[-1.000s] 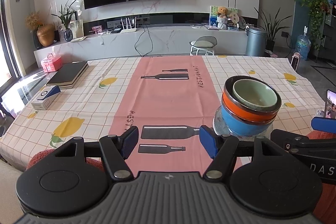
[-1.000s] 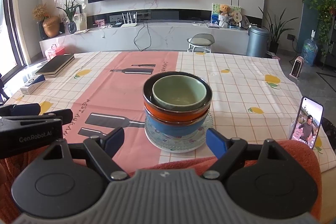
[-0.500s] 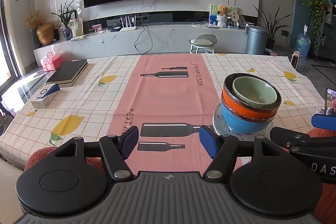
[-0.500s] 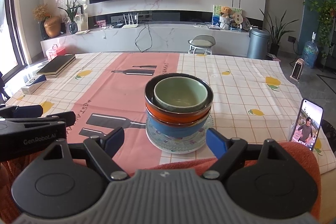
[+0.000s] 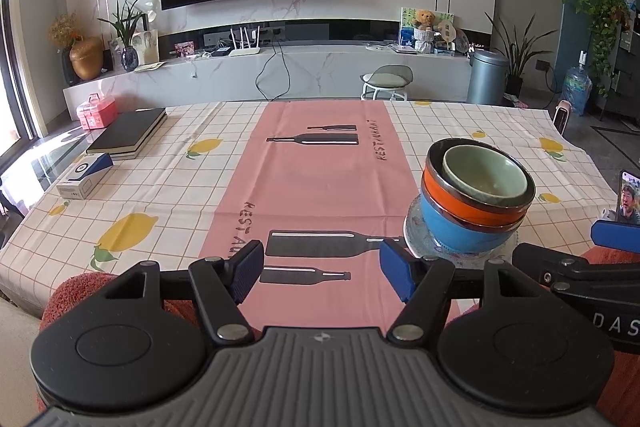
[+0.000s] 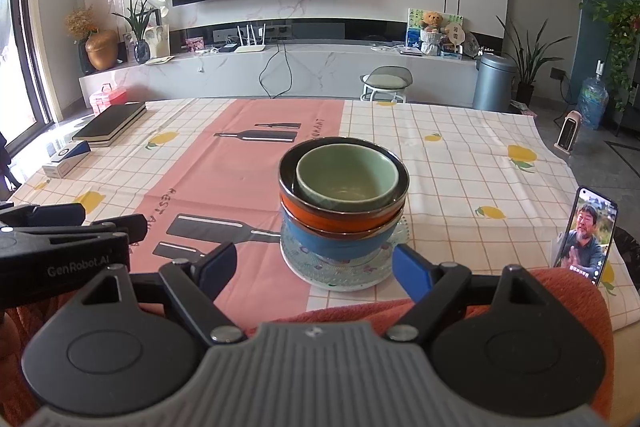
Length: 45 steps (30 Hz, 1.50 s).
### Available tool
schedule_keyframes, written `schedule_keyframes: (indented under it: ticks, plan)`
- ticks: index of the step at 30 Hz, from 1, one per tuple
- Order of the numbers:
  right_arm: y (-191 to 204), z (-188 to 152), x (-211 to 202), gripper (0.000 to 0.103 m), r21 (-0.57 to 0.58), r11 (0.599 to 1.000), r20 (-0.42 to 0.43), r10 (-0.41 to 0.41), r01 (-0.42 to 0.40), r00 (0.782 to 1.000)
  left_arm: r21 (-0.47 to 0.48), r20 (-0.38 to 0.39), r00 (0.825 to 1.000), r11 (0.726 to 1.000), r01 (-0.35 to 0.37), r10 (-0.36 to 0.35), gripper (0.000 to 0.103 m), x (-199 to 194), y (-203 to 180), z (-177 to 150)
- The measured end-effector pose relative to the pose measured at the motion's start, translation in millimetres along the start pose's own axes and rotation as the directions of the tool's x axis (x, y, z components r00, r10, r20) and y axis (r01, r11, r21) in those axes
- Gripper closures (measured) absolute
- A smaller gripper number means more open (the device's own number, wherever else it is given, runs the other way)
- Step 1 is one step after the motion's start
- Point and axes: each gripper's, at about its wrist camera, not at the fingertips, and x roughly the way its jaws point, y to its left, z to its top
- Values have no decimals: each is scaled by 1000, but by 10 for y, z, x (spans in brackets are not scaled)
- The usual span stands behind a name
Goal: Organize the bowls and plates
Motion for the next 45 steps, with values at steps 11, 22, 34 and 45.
schedule_keyframes:
  ticks: [11, 22, 34, 45]
  plan:
    - [14, -10, 13, 19, -2, 1000, -1, 2, -2, 1000, -6, 4, 1000, 1000, -8, 8, 25, -15, 16, 8]
    - [31, -26, 16, 19, -2, 1000, -5, 5, -5, 1000, -11, 4, 1000, 1000, -4, 4, 25, -24, 17, 10]
    - [44, -36, 23, 19, 2, 1000, -9, 10, -10, 1000, -13, 7, 1000, 1000, -7, 8, 25, -29, 10, 14]
    - [34, -38, 24, 19, 6, 1000, -13, 8, -8, 1000, -18, 11, 1000, 1000, -9, 9, 25, -45, 17, 20]
